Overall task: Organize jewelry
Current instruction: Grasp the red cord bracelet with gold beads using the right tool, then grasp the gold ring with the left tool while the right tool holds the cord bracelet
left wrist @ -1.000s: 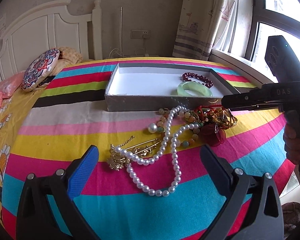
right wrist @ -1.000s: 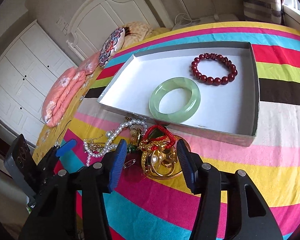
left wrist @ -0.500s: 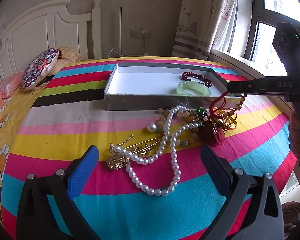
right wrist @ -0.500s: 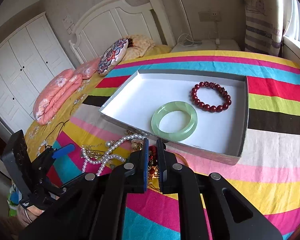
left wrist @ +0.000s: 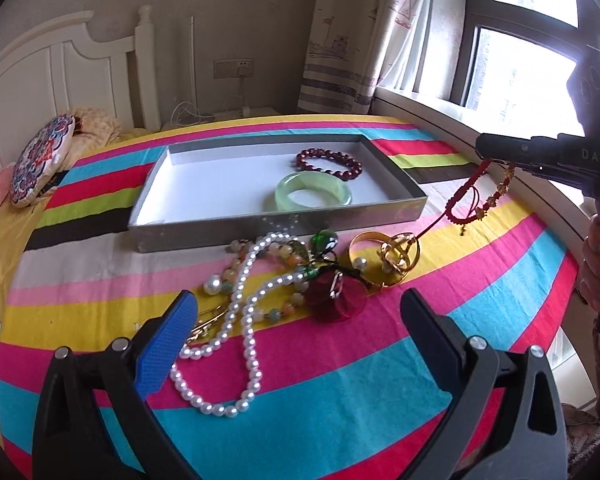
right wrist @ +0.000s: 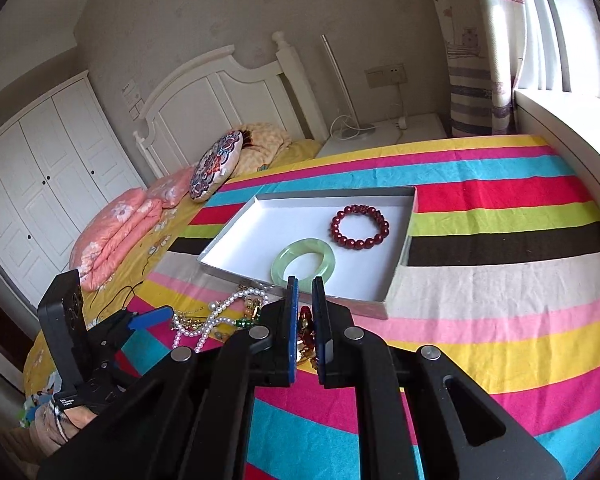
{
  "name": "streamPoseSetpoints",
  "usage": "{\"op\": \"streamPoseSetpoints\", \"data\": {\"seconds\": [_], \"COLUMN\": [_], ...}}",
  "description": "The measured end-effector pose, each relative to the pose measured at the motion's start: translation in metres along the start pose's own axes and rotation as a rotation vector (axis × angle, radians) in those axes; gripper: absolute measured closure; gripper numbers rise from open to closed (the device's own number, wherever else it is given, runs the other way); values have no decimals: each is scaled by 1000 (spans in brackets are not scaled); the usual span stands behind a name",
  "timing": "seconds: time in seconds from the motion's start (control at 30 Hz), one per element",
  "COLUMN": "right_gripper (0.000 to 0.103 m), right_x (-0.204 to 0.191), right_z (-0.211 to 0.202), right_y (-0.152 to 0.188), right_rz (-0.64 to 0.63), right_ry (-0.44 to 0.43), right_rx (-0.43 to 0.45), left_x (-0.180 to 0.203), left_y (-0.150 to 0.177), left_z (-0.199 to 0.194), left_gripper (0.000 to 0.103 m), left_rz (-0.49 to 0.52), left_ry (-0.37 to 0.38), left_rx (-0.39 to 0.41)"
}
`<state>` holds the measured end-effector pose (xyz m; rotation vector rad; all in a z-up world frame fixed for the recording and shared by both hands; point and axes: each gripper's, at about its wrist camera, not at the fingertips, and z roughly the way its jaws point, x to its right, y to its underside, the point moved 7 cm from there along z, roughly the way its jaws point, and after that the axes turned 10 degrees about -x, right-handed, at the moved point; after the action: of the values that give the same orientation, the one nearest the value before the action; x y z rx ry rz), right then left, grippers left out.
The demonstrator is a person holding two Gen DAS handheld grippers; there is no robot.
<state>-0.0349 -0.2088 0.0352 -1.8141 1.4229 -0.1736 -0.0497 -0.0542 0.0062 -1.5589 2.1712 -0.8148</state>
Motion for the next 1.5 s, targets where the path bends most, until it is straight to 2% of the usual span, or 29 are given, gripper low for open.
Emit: {"op": "streamPoseSetpoints", "data": {"seconds": [0.2,0.37,0.5,0.57,0.63,0.67,0.77,0.8,0.83,1.13,1.5], "right_gripper": [94,94,94,93,93,93,93,93,93,93,93], "right_x": [9,4,18,23,27,28,31,31,31,28,11], "right_z": [-31,-49,-51,-51,-51,-51,-50,-49,-48,-45,-18], "right_y": [3,10,18,21,24,24,26,26,26,24,-7], "right_rz": [31,-8,14,24,31,34,39,39,39,33,-44], "right_ry": [-60,-60,-46,-42,-43,-44,-47,-48,-49,-40,-13], "right_rx": [62,86,82,81,81,81,79,78,77,76,36], "left_x": [44,83,98,97,93,90,84,83,83,91,30], "left_y": [-18,-24,-28,-31,-34,-35,-36,-35,-35,-50,-70], "left_z": [24,33,49,55,62,66,75,77,77,38,22], "left_gripper": [3,3,3,8,28,33,57,78,81,82,82], "left_rz": [111,181,201,184,155,141,118,117,116,170,79], "left_ry": [37,96,84,105,147,158,171,174,181,159,107], "left_rx": [-53,-70,-104,-114,-143,-157,-182,-190,-189,-67,-39]}}
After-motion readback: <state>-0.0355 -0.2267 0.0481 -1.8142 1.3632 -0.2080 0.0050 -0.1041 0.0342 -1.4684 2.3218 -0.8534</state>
